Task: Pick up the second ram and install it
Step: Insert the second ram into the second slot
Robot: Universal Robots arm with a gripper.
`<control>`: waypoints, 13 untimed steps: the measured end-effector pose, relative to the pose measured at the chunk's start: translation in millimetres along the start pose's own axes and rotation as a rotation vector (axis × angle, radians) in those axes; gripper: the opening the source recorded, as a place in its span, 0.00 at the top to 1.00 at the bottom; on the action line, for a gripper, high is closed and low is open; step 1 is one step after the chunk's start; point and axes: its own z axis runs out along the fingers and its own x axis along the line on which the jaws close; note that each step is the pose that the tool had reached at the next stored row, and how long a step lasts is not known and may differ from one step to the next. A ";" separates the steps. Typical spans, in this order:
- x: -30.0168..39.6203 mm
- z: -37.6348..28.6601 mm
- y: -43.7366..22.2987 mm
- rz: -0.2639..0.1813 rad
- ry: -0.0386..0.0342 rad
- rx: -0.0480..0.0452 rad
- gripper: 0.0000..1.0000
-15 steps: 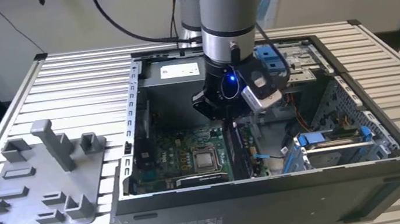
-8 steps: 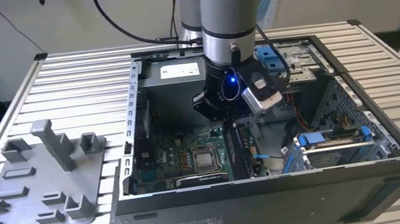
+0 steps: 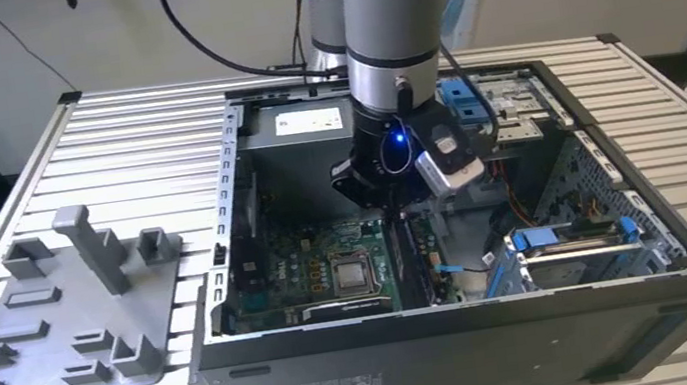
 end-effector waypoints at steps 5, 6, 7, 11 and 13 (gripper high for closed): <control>0.1 5.2 -0.9 -0.001 0.0001 0.0002 0.86; 0.2 6.7 -1.1 -0.001 0.0001 0.0002 0.86; 0.2 7.9 -1.7 -0.001 0.0001 0.0003 0.86; 0.3 12.6 -2.7 -0.001 0.0001 0.0003 0.86; 0.4 14.7 -2.7 -0.001 0.0001 0.0003 0.86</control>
